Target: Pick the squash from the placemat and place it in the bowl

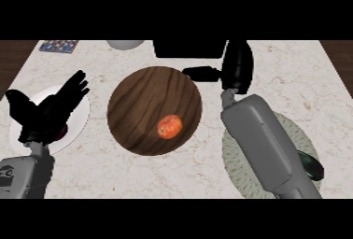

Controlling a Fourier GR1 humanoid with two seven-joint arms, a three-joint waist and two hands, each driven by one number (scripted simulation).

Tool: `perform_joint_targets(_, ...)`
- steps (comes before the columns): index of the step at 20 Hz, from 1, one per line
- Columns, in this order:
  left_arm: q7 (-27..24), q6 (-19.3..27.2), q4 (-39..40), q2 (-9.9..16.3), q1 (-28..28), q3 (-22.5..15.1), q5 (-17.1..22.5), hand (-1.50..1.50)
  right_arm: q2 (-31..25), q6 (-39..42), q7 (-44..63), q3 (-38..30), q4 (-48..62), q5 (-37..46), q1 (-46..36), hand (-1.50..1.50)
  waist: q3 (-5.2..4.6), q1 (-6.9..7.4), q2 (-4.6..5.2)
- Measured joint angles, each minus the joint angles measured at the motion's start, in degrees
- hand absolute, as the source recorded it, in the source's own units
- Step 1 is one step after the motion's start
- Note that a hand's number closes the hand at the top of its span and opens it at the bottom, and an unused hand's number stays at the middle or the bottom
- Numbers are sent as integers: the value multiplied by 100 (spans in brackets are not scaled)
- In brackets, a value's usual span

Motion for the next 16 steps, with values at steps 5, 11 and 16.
perform_joint_targets(5, -55, -11, -32, 70, 201, 127, 27, 0, -289, 589, -43, 484, -1865, -133, 1081, -150, -1, -172, -53)
perform_joint_targets(11, -62, 31, -74, 46, 267, 142, 7, 0, -460, 1042, -126, 1158, -4228, -610, 2509, -150, 3, -251, -74)
perform_joint_targets(16, -95, 1, -91, 62, 314, 159, 15, 0, -697, 1048, -497, 1771, -5942, -971, 4065, 150, 5, -241, -59)
